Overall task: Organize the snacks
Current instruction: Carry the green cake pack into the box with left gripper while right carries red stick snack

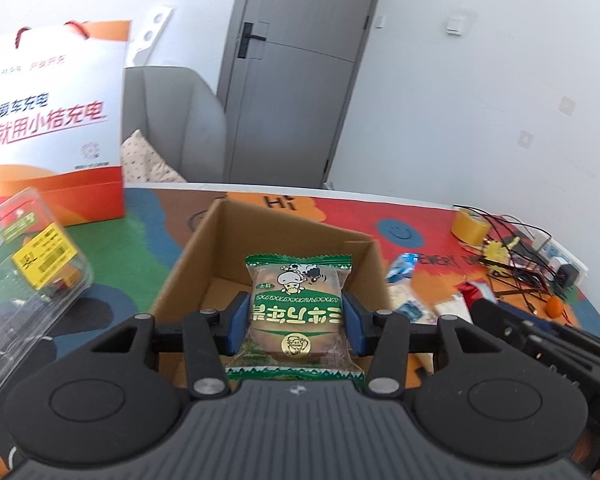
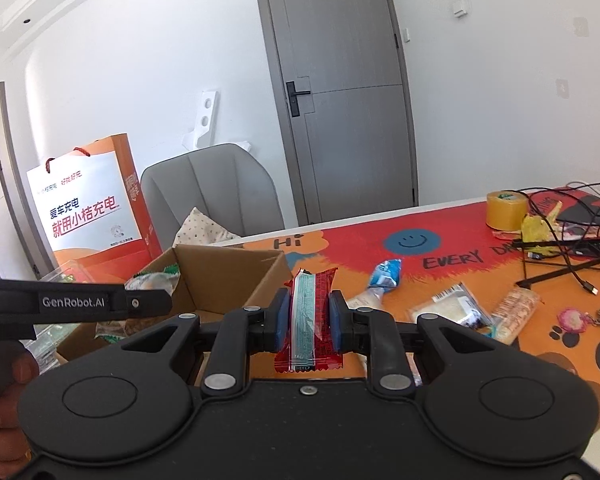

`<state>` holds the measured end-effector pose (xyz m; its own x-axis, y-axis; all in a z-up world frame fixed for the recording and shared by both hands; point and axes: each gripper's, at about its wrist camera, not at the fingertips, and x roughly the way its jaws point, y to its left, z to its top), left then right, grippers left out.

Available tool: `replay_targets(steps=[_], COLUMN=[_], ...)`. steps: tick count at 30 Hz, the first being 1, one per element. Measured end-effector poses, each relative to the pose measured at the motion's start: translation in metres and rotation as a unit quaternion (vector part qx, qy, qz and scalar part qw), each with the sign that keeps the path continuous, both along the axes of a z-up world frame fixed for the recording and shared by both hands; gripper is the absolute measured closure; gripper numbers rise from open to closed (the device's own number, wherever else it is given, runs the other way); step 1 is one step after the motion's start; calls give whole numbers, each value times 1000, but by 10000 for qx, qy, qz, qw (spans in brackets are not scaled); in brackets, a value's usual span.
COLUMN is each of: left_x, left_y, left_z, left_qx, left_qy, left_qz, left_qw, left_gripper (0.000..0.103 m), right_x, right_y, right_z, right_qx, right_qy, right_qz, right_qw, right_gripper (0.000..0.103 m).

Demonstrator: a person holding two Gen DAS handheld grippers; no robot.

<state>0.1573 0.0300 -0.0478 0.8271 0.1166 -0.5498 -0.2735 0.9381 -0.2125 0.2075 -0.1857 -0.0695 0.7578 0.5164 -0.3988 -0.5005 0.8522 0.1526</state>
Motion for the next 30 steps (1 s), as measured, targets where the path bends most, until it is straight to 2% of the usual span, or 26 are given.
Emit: replay_targets(steps=[3, 7, 23, 26, 28, 30], left_x=[-1, -7, -49, -54, -57, -60], left_y=[11, 21, 73, 81, 85, 87], left_z=[-2, 0, 12, 10, 10, 9], left_qx=[-7, -21, -361, -408, -429, -433], left_qy=[76, 158, -259, -257, -250, -279], left_qz=[25, 81, 628, 724, 778, 810], left_qw=[10000, 9998, 9970, 9962, 9957, 9954], left_gripper=[55, 50, 45, 44, 43, 35], right_x=[0, 0, -5, -7, -6, -4], right_y=[12, 27, 94, 106, 109, 107], right_z=[2, 3, 8, 9, 8, 7], right_qx=[-44, -92, -223, -192, -216, -232], right_qy=[-31, -32, 59, 109, 130, 197], right_qz=[87, 192, 782, 920, 872, 774], right_qw=[9999, 9998, 9967, 9955, 9959, 9965], right_gripper=[81, 81, 81, 78, 70, 65])
